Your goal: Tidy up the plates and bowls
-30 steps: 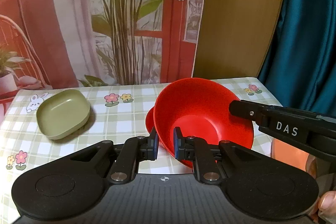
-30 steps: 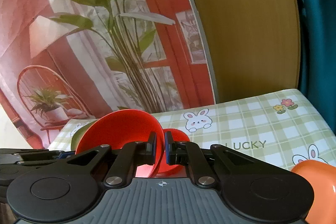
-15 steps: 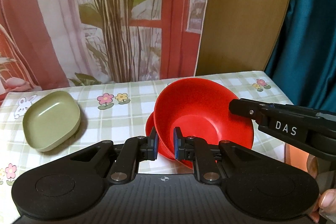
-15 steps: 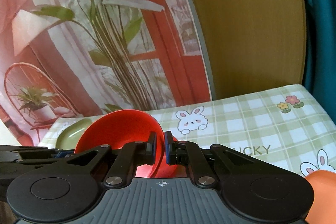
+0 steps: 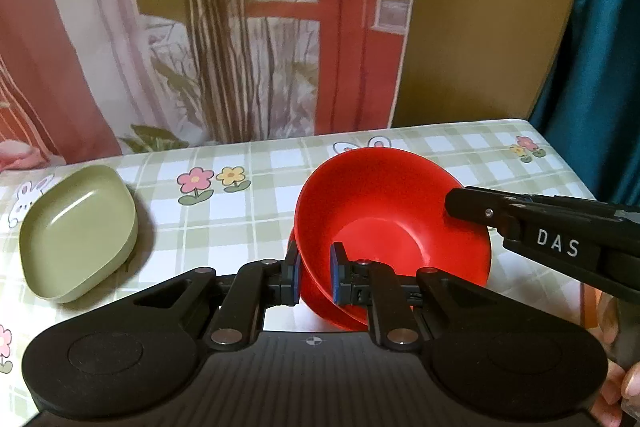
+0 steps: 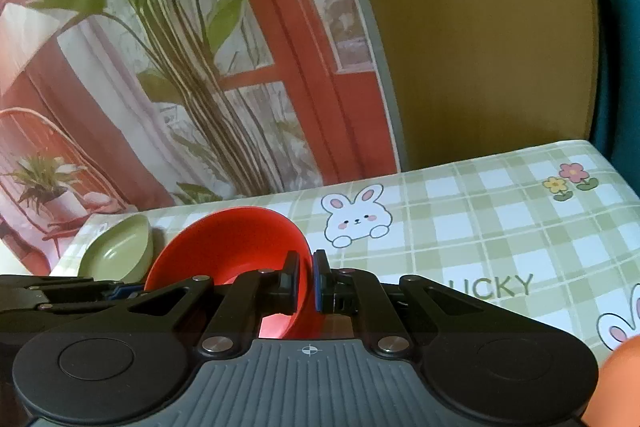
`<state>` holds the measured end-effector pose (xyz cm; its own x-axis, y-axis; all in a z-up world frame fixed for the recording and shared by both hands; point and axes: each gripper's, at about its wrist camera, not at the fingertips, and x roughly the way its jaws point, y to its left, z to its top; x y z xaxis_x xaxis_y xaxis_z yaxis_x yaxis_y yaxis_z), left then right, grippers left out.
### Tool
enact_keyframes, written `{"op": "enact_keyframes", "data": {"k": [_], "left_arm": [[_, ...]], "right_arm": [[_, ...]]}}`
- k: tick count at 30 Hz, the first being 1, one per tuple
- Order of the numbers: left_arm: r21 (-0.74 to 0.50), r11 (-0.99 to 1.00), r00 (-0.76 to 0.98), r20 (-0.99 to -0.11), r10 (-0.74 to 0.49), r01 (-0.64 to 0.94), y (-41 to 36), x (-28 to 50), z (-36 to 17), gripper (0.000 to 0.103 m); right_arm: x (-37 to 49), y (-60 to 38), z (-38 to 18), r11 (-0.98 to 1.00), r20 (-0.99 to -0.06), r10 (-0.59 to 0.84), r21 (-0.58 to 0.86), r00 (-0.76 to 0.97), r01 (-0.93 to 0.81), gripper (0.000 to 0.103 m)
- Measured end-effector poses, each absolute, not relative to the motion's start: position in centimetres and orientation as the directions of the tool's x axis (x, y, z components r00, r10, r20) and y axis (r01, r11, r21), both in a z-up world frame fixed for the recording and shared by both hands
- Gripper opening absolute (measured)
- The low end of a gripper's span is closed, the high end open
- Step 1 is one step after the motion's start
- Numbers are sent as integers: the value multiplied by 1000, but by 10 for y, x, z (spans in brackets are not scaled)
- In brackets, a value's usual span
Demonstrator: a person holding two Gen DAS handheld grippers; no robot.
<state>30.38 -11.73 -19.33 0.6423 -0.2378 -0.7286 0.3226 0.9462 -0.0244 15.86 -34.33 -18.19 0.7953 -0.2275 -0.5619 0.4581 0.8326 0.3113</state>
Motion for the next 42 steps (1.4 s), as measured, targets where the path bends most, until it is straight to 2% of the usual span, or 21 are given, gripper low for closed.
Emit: {"op": "enact_keyframes", "data": {"k": [18,30,38,40,42], "left_arm": [[2,941,637,-737,-227,338,-116,312,-207,16],[-56,944,630,-732,-261,325,-106,298,-193,17],[-115,940,628,-717,-301,320,-100,261,-174,22],[-132,941,631,-712,-309,312,-98,251,-171,29],[-161,938,637,-698,-328,306,-93,240,-168,29]], "right_arm": [[166,-347,-193,832,-586,-228,297,777,469,6],[144,-339,-184,826,-590,-240,294,771,482,9],[117,-326,-172,820,-582,-265,284,769,497,10],[110,-321,-169,821,-581,-271,276,768,499,11],[104,-317,-167,824,-578,-272,272,770,496,15]]}}
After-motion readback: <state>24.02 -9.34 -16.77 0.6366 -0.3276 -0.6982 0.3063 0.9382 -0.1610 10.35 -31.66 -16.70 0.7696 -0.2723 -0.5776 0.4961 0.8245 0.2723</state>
